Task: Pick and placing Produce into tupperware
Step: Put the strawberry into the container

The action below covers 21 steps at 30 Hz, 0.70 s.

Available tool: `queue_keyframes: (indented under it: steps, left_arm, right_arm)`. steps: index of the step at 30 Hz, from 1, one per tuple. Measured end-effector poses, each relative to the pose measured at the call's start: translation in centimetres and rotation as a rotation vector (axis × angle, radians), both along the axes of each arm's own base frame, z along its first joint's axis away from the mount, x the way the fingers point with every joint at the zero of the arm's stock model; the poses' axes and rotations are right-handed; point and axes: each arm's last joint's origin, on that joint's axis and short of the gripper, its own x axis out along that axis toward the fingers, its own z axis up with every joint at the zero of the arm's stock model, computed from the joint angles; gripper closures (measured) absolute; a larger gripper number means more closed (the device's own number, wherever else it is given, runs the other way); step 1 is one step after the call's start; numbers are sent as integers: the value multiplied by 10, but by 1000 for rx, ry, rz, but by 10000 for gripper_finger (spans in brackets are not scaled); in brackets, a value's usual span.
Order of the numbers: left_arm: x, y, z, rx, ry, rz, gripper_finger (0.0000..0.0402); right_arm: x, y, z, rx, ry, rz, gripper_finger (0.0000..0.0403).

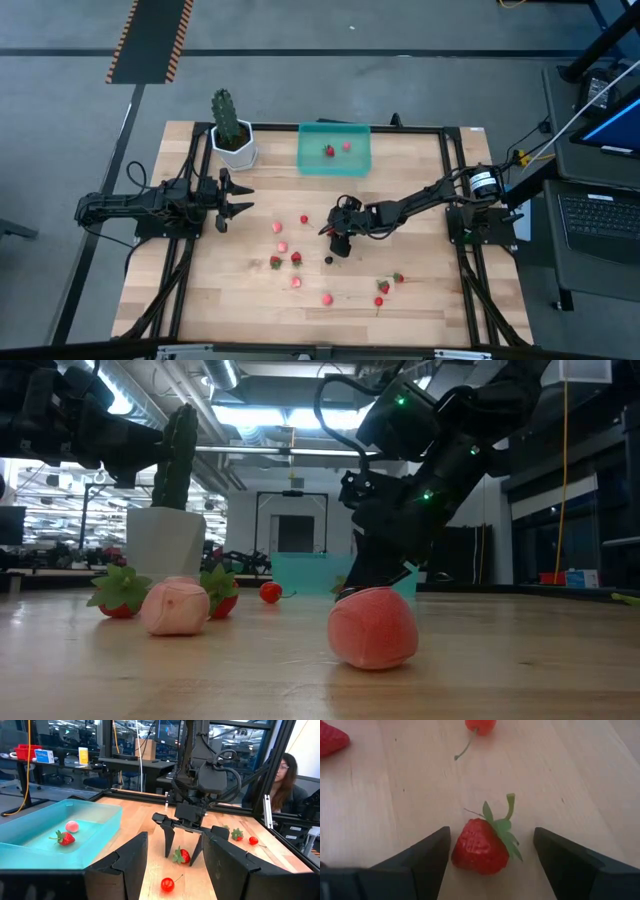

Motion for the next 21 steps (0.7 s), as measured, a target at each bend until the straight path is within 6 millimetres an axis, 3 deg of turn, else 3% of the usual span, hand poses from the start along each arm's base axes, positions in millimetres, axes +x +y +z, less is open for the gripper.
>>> queue_keyframes:
  steps: [15, 21]
  left_arm:
    - [0, 0, 0, 0, 0, 0, 221]
    - [0, 0, 0, 0, 0, 0, 221]
  right_arm:
    - [1, 0, 0, 6, -3, -5, 235]
    - [7, 1, 5, 5, -3, 21, 256]
